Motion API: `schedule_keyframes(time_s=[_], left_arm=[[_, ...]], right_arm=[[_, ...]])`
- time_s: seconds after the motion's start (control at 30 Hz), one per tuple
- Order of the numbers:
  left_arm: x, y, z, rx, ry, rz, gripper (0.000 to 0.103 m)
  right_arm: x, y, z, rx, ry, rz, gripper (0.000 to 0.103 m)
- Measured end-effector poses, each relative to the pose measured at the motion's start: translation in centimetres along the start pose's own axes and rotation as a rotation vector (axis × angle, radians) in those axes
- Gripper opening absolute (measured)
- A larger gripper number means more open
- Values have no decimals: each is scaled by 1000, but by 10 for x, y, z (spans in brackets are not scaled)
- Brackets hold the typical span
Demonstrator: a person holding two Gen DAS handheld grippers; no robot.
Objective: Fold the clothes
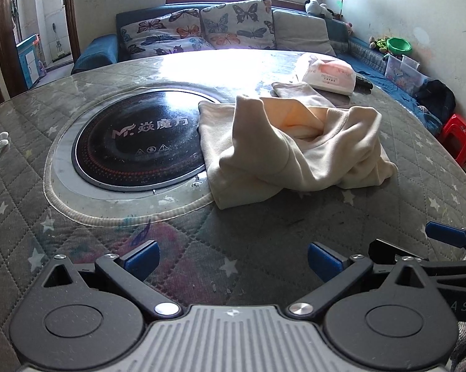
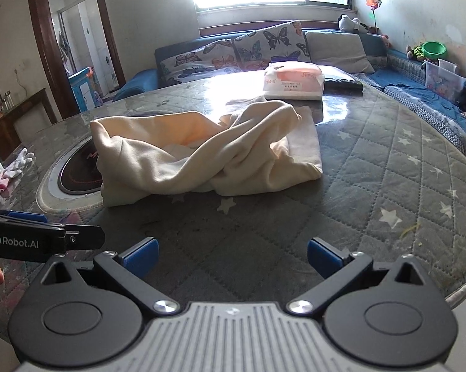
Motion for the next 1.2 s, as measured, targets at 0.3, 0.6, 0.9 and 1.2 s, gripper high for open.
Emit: schedule_keyframes(time_s=[0.3,0.6,0.9,1.2], left_arm=[[-5,-5,-4,-1,-4,-7,103],[-12,-15,-8,-3,-3,-16,103],[-6,-41,-20,-6,-3,17,103],[3,-99,-36,-59,-22,115,103]], right_arm=[[-7,-5,0,-2,0,-8,103],[-18,-14,0,-3,1,-20,103],[-26,-38,3,4,-10,-1,103],[-37,-91,1,64,-5,64,96]])
Point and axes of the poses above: each gripper's, at about its wrist camera, not at the fingertips, and x roughly against the way its jaws point, z to its right, y to its underside, the point moved 5 cm from there along -x, roughly the way its jaws point, and after that the axes turned 11 degrees about -x, right-handed, at the moved point
